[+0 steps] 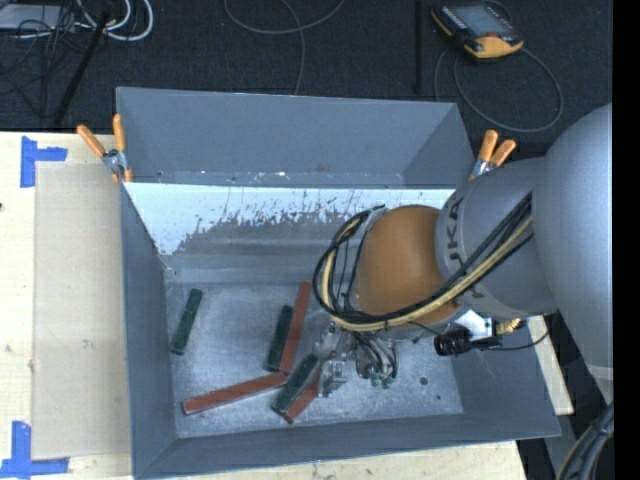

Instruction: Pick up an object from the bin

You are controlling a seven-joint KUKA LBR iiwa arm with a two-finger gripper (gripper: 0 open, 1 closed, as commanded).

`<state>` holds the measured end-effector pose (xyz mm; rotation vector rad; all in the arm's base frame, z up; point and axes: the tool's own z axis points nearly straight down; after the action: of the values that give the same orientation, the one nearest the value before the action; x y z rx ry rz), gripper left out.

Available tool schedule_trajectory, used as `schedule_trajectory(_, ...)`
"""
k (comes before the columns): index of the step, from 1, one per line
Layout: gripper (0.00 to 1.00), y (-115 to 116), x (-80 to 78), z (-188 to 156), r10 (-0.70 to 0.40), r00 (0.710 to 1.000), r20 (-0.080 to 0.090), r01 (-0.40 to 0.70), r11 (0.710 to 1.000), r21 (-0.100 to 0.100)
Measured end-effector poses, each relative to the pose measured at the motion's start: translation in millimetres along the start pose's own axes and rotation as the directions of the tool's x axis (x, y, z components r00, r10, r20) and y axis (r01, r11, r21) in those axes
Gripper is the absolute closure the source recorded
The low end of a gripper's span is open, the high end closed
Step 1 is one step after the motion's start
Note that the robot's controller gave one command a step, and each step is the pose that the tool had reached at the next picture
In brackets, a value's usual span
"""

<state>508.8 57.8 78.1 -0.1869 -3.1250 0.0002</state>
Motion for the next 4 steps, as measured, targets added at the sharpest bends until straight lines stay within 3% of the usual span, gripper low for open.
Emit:
schedule_trajectory(1, 1.0, -1.8, 13.1, -194.3, 0.019, 1.0, 0.007, -0.019, 1.0, 0.0)
schedule_trajectory(2, 1.0, -1.9, 13.3, -221.6, 0.021, 1.0, 0.015, -0.021, 1.0, -0.002)
schedule_trajectory(3, 1.0, -2.0, 13.5, -219.3, 0.021, 1.0, 0.015, -0.021, 1.0, -0.002)
schedule_trajectory(4, 1.0, -12.1, 13.5, -207.1, 0.001, 1.0, -0.006, -0.001, 1.0, 0.003)
